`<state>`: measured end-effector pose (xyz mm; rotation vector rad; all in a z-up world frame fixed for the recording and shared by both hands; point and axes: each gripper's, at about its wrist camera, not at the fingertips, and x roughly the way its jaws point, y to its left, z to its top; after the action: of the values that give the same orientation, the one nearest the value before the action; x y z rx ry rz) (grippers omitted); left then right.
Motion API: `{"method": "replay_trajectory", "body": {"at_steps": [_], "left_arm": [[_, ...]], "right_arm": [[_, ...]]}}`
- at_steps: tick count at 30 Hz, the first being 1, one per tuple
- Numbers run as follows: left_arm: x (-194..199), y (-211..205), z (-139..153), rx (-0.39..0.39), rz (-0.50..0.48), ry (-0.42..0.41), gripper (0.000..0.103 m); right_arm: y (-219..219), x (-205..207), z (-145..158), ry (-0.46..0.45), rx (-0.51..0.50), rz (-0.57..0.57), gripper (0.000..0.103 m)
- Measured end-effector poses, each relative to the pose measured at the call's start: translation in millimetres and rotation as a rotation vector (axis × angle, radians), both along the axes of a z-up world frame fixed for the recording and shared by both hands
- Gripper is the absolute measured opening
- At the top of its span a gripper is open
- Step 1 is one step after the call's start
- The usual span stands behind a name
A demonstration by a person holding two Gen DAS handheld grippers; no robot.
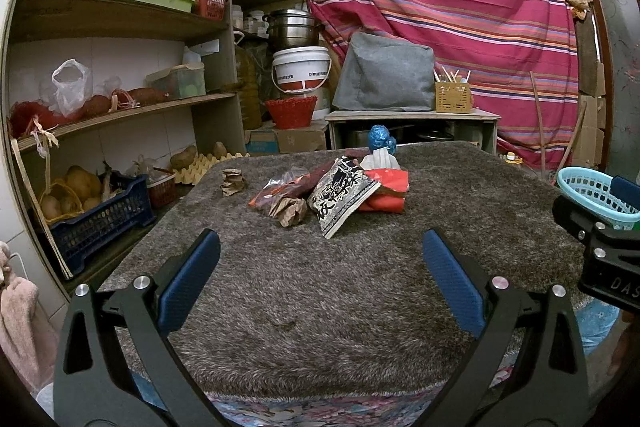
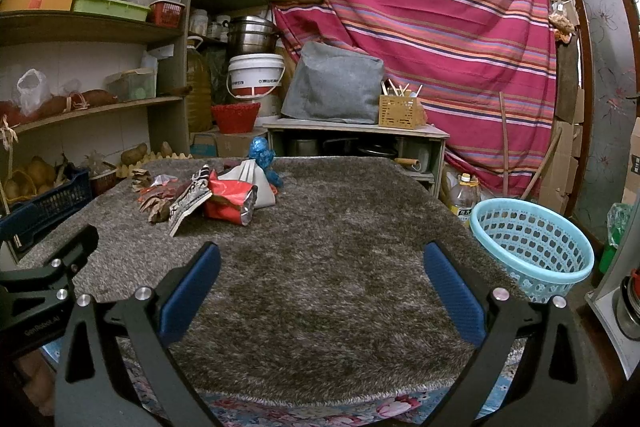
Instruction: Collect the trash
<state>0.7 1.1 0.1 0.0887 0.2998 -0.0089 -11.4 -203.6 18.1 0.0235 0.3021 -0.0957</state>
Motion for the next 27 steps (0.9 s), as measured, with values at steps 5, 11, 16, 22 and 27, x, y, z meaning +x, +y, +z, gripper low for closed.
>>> {"method": "replay_trajectory", "body": {"at_steps": [5,11,16,22,27], "left_arm": [[-0.4,-1.5,-0.4,0.005,0.001,-0.001,0.098],[-0.9,-1.1,-0.2,0.004,-0.001,-0.002,0.098],[4.4,-1.0,-4.9,-0.001,0.0,0.0,0.098],[9.0,-2.0,-8.7,-0.001,-0.001,0.001,0.098],[0.3,-2.1,-1.7,0.002,0.001,-0.003,0.098]], "right_arm": [[0.4,-0.1,-0.2,0.001,-0.001,0.0,0.099],[1.2,0.6,-0.8,0.002,-0.002,0.0,0.099],[1.5,1.3,-1.4,0.002,-0.003,-0.001,0.099],[1.5,1.7,-1.8,0.002,-0.002,0.0,0.099],[1.6,1.9,-2.1,0.004,-0.001,-0.001,0.099]]}}
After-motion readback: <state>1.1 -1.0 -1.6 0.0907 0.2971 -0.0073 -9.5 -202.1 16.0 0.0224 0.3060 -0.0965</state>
